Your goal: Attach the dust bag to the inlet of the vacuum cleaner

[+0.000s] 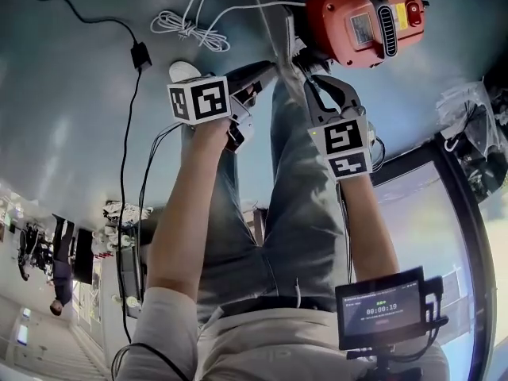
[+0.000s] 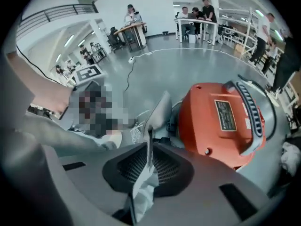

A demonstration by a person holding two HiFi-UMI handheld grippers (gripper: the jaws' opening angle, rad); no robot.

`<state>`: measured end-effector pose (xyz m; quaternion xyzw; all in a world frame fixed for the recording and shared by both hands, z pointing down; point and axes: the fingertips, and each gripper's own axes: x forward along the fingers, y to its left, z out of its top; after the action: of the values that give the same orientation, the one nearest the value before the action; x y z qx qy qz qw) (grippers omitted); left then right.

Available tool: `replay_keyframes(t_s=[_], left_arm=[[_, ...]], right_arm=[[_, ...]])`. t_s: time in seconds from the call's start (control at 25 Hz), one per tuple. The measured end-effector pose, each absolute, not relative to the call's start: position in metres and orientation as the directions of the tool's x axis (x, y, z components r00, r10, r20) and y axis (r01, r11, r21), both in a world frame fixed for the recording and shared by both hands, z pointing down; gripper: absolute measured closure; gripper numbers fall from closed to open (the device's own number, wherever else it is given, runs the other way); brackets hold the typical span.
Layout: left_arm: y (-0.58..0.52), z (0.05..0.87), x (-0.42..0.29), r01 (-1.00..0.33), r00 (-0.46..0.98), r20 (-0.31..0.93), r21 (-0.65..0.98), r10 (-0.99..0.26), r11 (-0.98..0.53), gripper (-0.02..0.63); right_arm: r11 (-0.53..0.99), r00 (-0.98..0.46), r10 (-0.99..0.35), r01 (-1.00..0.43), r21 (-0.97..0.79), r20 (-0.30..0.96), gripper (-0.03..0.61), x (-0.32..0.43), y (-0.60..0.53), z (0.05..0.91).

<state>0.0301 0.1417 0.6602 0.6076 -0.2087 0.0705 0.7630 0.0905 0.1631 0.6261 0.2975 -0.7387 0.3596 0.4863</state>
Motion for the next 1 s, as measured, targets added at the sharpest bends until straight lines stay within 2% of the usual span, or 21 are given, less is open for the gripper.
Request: replay_keyframes(t_s=[0.24,0.52,0.72,1.0], left_arm=[[0.163,0.663,0.011,-0.356,0.906,0.403,0.89,-0.128,0.286,0.549],[0.155,0.659,-0.01,-0.331,0.913,0.378,0.906,-0.153,0.265,0.549],[0.143,0.659,-0.017,-0.303,0.917,0.356,0.915,-0.18,0.265,0.549],[0.142,0.664,-0.038,-0.303,0.915,0.36,0.912,-0.185,0.275,0.549]], right_arm=[[0.631,-0.192,-0.002,-0.761,-0.148,0.981,0.54,0.084,0.163,0.656],[0.592,-0.255,0.18,-0.743,-0.312,0.95,0.538,0.06,0.17,0.663],[0.549,-0.119,0.012,-0.829,-0.106,0.993,0.553,0.088,0.162,0.662],[0.541,-0.004,-0.004,-0.841,-0.002,1.0,0.566,0.104,0.157,0.668]])
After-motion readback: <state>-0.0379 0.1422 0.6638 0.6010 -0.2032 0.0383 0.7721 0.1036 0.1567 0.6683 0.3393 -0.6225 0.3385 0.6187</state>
